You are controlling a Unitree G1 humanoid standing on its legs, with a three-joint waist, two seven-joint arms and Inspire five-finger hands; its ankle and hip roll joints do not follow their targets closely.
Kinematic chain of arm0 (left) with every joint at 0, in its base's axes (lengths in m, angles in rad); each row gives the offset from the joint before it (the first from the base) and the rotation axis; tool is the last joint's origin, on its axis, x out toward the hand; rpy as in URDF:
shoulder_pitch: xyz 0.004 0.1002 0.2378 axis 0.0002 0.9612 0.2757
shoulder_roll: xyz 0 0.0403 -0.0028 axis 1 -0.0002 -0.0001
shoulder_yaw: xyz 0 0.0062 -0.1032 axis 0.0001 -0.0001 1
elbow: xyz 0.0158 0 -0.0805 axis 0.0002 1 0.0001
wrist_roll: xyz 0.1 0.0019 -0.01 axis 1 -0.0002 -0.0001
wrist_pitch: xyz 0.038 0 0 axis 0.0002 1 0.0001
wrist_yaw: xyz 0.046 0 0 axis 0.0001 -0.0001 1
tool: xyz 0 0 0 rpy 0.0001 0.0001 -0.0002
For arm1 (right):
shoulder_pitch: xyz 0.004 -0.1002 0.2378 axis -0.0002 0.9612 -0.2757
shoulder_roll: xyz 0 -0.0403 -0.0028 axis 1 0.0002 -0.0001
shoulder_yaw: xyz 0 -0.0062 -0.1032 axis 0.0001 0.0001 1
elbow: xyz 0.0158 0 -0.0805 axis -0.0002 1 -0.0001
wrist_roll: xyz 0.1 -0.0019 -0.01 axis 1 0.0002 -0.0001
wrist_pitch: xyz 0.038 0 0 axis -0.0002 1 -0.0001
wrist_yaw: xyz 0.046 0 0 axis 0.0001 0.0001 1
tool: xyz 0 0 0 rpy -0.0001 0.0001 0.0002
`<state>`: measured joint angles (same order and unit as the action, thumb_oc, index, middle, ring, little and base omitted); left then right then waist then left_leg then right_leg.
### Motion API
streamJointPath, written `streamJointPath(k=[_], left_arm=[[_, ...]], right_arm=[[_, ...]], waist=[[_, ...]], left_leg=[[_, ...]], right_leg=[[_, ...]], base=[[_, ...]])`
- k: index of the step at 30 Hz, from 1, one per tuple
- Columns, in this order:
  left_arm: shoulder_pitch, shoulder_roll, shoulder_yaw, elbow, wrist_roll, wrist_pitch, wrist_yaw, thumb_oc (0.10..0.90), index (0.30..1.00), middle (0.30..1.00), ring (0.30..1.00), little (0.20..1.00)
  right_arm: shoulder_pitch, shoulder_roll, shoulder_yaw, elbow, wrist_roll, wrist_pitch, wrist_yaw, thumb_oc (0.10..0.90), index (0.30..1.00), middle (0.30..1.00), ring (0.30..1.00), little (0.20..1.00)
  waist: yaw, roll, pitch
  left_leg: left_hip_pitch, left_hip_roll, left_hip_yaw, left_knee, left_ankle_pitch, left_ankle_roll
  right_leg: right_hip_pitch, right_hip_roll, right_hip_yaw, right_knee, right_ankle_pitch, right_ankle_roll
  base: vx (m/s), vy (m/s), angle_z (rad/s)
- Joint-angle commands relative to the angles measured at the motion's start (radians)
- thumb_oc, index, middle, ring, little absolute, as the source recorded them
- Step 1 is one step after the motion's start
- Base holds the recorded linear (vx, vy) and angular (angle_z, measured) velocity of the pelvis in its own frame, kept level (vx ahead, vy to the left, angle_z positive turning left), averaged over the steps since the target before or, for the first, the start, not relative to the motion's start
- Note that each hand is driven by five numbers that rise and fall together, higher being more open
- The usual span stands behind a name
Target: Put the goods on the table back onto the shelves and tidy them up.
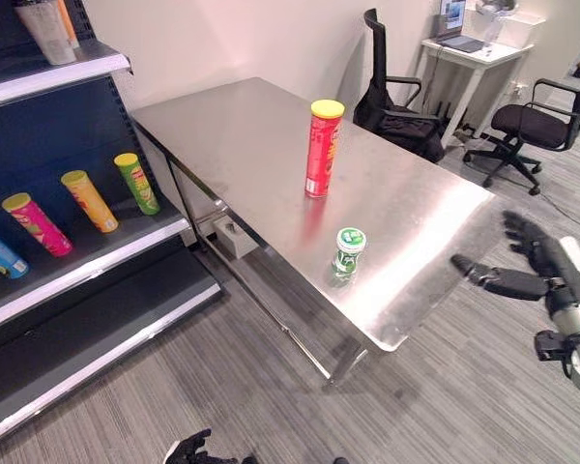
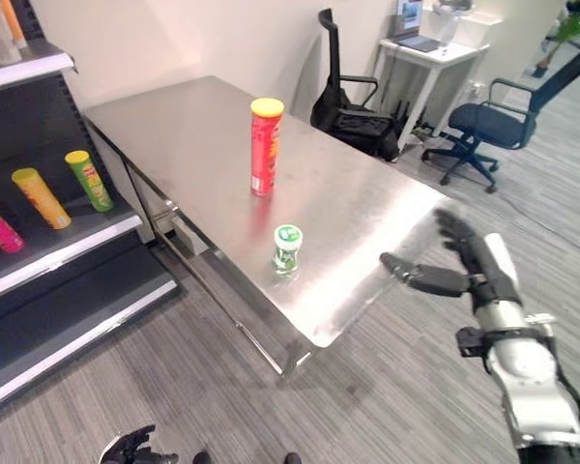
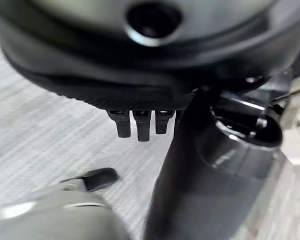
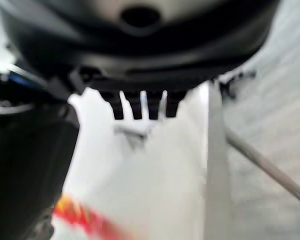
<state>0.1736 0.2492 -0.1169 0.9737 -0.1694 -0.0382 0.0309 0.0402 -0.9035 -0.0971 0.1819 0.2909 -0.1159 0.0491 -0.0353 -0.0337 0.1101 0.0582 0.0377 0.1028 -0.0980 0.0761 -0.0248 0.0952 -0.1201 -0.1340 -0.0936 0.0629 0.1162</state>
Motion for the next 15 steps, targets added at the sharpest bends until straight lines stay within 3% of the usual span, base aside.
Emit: streamJointPath(k=[1,10,15], left_arm=[[-0.066,0.049,-0.012,0.018,-0.028,-0.04,-0.014,0.8,0.9,0.9,0.9,0.9],[-0.051,0.038,-0.021,0.04,-0.052,-0.046,-0.014,0.8,0.9,0.9,0.9,0.9],[-0.04,0.035,-0.022,0.049,-0.054,-0.046,-0.014,0.8,0.9,0.9,0.9,0.9]], right_arm=[[-0.156,-0.091,-0.03,0.011,0.067,-0.054,0.01,0.8,0.9,0.9,0.9,0.9],[-0.305,-0.092,0.149,0.107,0.084,-0.046,0.042,0.8,0.9,0.9,0.9,0.9],[-0.351,-0.094,0.193,0.134,0.075,-0.044,0.04,0.8,0.9,0.9,0.9,0.9]], waist=[[0.029,-0.02,0.0],[0.079,-0.029,0.005],[0.098,-0.038,0.008]], left_leg=[[0.059,0.036,0.031,0.011,-0.089,-0.039],[0.043,0.03,-0.015,0.011,-0.074,-0.04],[0.036,0.025,-0.039,0.011,-0.072,-0.039]], right_leg=[[-0.012,-0.036,0.001,0.031,-0.023,0.057],[0.003,-0.051,-0.055,0.055,-0.037,0.056],[0.006,-0.058,-0.073,0.062,-0.041,0.057]], base=[[0.01,-0.016,0.14],[0.01,-0.009,0.2],[0.0,0.0,0.14]])
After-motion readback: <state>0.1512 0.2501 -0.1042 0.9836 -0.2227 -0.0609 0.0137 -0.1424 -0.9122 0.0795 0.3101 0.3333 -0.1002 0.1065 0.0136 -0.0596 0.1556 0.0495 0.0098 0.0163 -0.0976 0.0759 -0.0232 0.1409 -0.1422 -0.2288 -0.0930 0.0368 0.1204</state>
